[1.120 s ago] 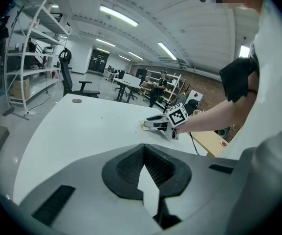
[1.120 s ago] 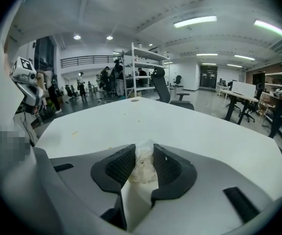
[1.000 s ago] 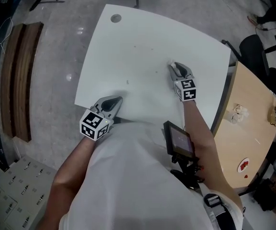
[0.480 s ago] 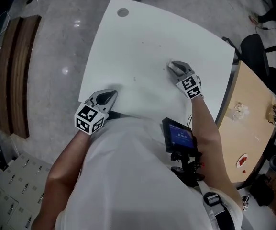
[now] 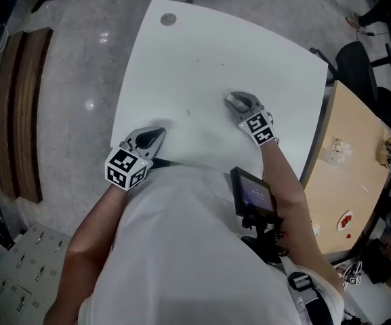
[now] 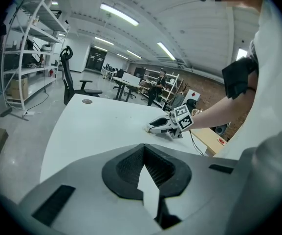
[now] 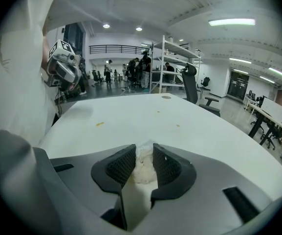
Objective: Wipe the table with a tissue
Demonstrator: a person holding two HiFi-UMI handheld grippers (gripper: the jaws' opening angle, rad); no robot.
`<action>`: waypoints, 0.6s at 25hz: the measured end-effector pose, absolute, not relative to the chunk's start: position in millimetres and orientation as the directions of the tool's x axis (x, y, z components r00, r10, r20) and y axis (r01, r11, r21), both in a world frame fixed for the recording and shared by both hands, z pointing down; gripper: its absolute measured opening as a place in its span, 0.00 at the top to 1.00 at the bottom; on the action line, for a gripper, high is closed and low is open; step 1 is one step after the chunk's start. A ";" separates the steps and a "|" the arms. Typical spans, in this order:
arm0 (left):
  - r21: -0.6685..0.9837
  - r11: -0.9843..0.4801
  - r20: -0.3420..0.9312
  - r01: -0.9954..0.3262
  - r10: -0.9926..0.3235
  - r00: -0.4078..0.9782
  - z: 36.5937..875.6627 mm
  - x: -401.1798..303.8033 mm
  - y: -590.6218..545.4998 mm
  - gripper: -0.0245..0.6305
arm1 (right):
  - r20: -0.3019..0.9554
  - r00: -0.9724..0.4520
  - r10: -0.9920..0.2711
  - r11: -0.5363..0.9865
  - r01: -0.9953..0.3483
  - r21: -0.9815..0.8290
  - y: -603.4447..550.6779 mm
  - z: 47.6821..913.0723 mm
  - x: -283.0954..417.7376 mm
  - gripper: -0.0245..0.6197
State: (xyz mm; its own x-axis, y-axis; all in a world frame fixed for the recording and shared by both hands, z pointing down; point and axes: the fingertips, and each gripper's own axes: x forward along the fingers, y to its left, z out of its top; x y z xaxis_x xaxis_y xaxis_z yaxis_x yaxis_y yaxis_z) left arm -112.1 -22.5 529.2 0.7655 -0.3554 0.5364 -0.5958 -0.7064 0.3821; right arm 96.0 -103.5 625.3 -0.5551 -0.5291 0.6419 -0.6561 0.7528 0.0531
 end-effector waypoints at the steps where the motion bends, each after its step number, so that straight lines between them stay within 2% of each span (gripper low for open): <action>1: 0.382 -0.708 0.536 -0.594 -0.354 0.767 528.9 -111.2 -22.1 0.96 | 0.640 -0.562 -0.525 0.756 -0.653 0.047 -99.3 625.3 90.6 0.79; 6: 0.378 -0.719 0.541 -0.584 -0.341 0.769 528.7 -106.6 -21.1 0.96 | 0.646 -0.575 -0.503 0.772 -0.634 0.036 -85.5 625.8 74.9 0.79; 10: 0.372 -0.723 0.545 -0.583 -0.338 0.767 529.0 -99.4 -18.4 0.95 | 0.698 -0.624 -0.350 0.853 -0.520 -0.036 -68.4 626.8 63.4 0.79; 12: 0.372 -0.720 0.545 -0.586 -0.342 0.766 528.9 -93.2 -15.1 0.96 | 0.675 -0.672 -0.304 0.850 -0.512 -0.126 -61.7 620.3 60.8 0.79; 15: 0.367 -0.717 0.542 -0.592 -0.352 0.763 527.4 -82.9 -10.0 0.96 | 0.564 -0.693 -0.450 0.710 -0.660 -0.244 -75.5 603.7 84.2 0.79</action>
